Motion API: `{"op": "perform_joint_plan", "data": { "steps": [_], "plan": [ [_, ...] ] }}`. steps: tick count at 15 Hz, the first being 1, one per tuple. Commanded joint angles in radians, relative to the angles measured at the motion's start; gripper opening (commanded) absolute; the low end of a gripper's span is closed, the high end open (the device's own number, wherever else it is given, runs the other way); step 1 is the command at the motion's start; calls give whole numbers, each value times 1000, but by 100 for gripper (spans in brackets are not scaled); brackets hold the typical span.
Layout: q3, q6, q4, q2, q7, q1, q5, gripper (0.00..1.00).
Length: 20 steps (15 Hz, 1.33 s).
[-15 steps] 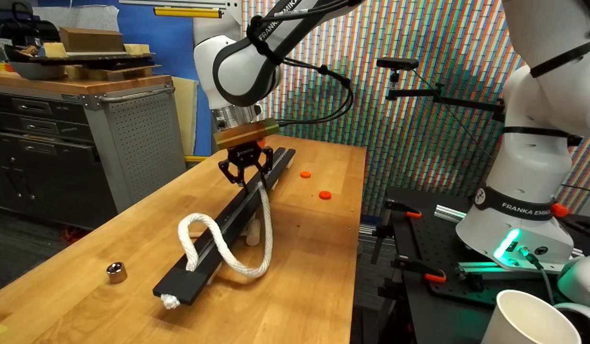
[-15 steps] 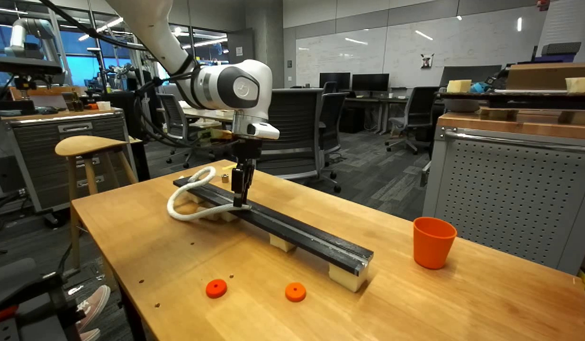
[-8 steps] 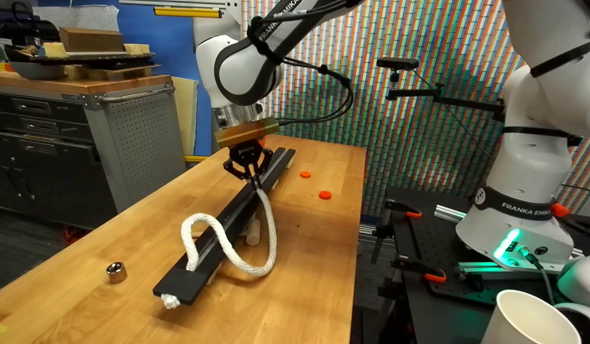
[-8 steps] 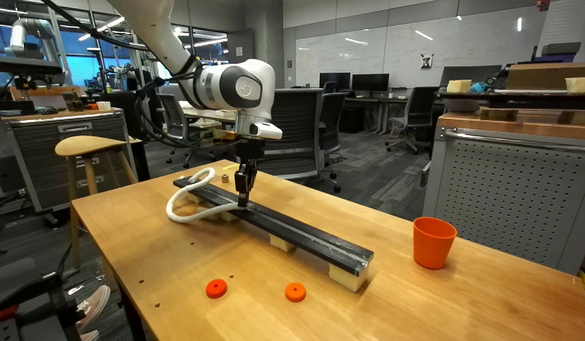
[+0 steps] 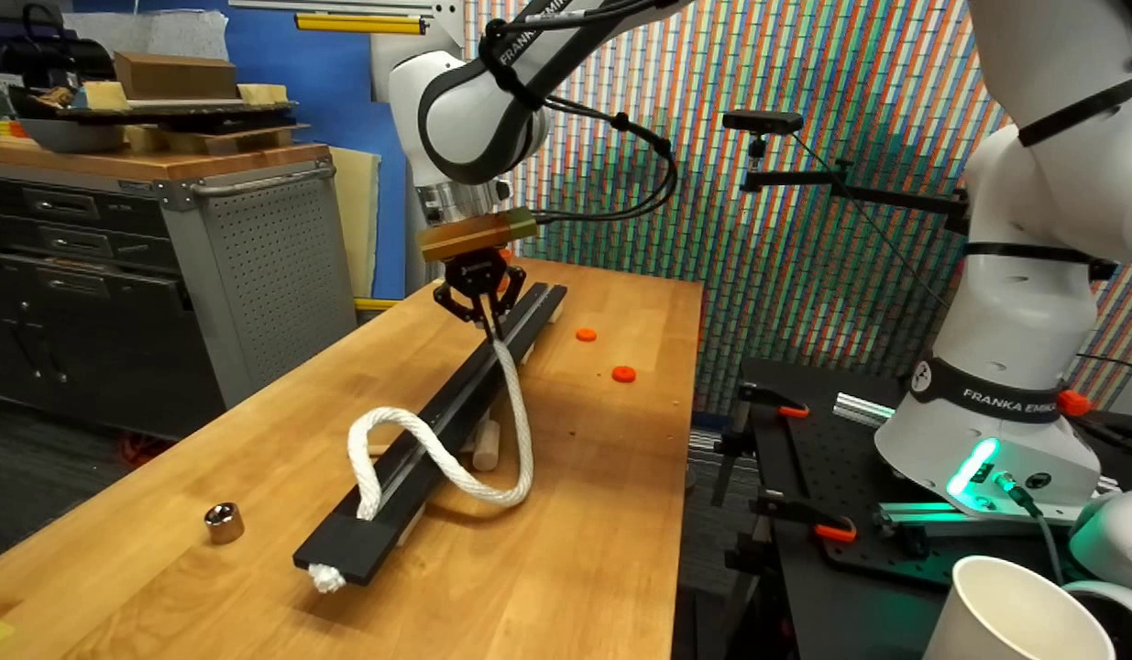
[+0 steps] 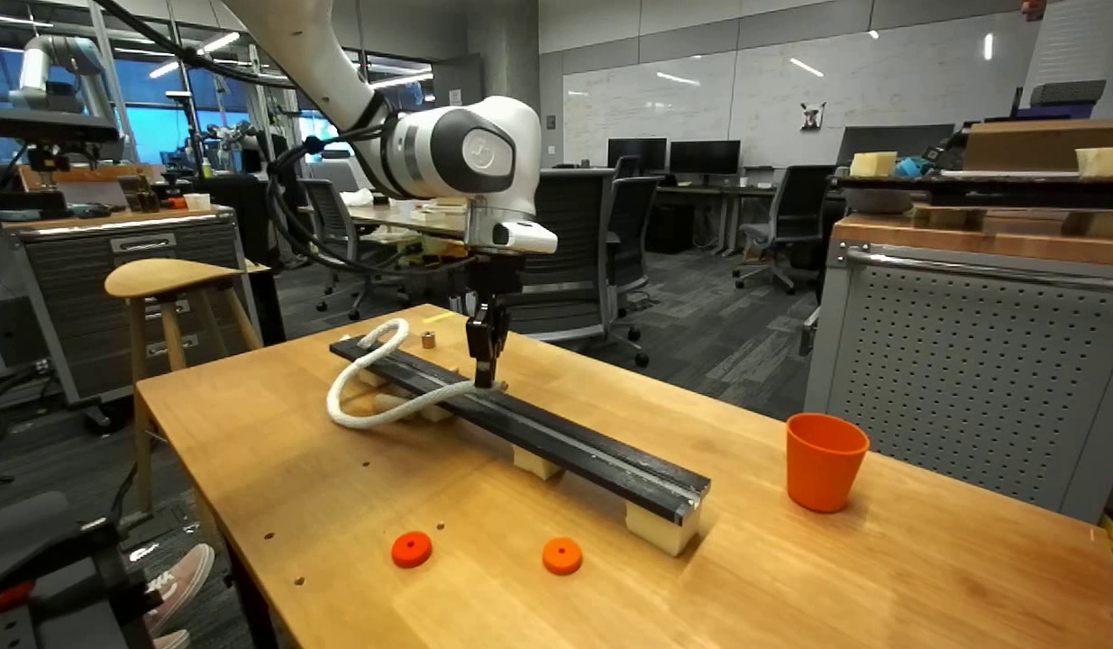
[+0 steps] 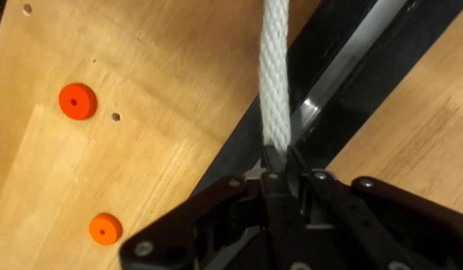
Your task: Pick up the rope and arrange it on the board
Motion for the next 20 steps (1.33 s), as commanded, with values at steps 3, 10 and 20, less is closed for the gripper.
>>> {"op": "perform_joint_plan", "data": {
  "steps": [3,10,20],
  "plan": [
    [-71,-35,39,-50,-3,-57,-18,2],
    [-153,-46,52,-63,2,-132,-78,2],
    [-191,-83,138,-20,32,-199,-89,2]
  ]
}}
